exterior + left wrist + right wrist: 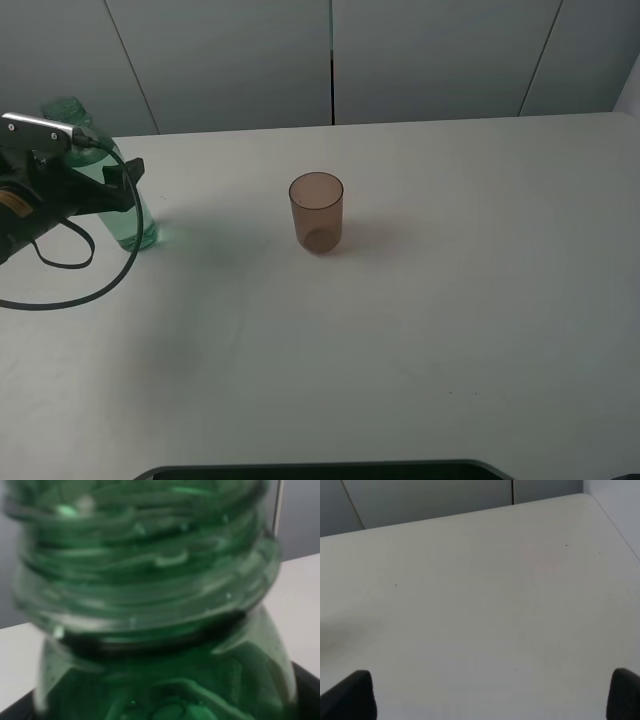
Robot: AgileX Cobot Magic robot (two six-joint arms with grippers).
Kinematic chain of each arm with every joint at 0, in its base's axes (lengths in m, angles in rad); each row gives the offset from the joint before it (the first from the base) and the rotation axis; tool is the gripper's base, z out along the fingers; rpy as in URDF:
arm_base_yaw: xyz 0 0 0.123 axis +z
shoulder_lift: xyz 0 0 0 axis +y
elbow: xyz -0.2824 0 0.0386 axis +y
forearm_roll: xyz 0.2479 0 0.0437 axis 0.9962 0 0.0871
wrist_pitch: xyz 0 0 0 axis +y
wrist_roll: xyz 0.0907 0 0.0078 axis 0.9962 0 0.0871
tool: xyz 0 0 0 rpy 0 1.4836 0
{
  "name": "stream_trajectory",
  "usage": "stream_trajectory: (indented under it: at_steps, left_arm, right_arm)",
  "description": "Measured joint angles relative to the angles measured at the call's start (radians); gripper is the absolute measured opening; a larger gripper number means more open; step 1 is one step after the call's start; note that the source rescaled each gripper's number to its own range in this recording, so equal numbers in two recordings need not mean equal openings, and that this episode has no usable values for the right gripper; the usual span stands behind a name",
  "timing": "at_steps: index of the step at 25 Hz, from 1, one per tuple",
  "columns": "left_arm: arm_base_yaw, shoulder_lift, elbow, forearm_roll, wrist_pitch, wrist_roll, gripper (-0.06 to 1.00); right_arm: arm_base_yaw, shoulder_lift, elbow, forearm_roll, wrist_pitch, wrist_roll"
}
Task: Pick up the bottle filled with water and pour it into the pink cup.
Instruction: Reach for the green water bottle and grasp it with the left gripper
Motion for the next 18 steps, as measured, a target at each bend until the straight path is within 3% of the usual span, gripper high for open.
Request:
stream_trajectory:
  at_steps: [13,14,15,16,17,18]
  left_arm:
    - [0.000,0.031,-0.033,0.059,0.002,-0.006,1.00]
    - [0.000,0.031,-0.033,0.059,0.002,-0.006,0.97]
    - [0.000,0.031,-0.033,0.059,0.002,-0.006,0.78]
    - [0.000,0.031,-0.033,0.059,0.002,-0.006,0.47]
    - [0.000,0.031,-0.034,0.059,0.000,-0.008,0.02]
    - [0.000,0.031,-0.034,0.060,-0.002,-0.008,0.04]
  right_arm:
    - [0.000,0.000,0.000,0.000,0.000,0.000]
    - [0.000,0.000,0.000,0.000,0.000,0.000]
    - [0.000,0.000,0.000,0.000,0.000,0.000]
    - [0.000,0.000,0.000,0.000,0.000,0.000]
    - [0.000,0.000,0.000,0.000,0.000,0.000]
    - [0.000,0.000,0.000,0.000,0.000,0.000]
